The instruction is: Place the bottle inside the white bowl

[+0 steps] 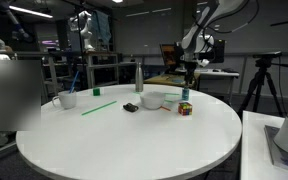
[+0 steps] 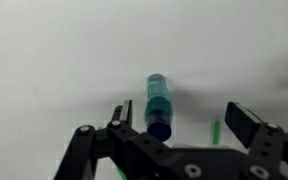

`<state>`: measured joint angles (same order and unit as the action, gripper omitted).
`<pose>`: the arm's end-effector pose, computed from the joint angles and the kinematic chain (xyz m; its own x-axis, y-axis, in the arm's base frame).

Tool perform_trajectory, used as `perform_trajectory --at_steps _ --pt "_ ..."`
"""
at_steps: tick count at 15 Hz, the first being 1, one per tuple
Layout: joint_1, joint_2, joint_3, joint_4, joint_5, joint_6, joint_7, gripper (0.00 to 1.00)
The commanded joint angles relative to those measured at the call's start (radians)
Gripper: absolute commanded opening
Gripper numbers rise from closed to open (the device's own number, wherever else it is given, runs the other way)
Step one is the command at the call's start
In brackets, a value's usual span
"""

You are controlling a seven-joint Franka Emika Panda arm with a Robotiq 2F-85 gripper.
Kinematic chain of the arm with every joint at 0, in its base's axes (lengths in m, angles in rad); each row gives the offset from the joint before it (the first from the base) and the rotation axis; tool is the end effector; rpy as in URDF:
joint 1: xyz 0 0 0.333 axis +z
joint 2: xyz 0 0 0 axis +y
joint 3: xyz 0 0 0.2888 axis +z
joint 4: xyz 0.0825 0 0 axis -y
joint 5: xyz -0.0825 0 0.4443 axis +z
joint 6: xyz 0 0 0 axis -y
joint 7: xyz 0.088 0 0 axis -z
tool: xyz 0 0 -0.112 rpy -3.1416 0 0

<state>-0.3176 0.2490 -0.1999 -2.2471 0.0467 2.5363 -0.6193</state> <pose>0.4997 -0.2895 0.1819 0.9971 0.0716 0.0257 0.0704 -0.9966 0.0437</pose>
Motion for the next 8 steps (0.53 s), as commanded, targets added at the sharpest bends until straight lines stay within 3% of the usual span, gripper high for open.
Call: perform_trajectory --at_steps 1,8 --pt "-0.028 0.033 0.025 0.049 0.023 -0.001 -0.058 1.00" --pt "-0.040 0.088 0.036 0.123 0.029 -0.010 -0.087 1.00"
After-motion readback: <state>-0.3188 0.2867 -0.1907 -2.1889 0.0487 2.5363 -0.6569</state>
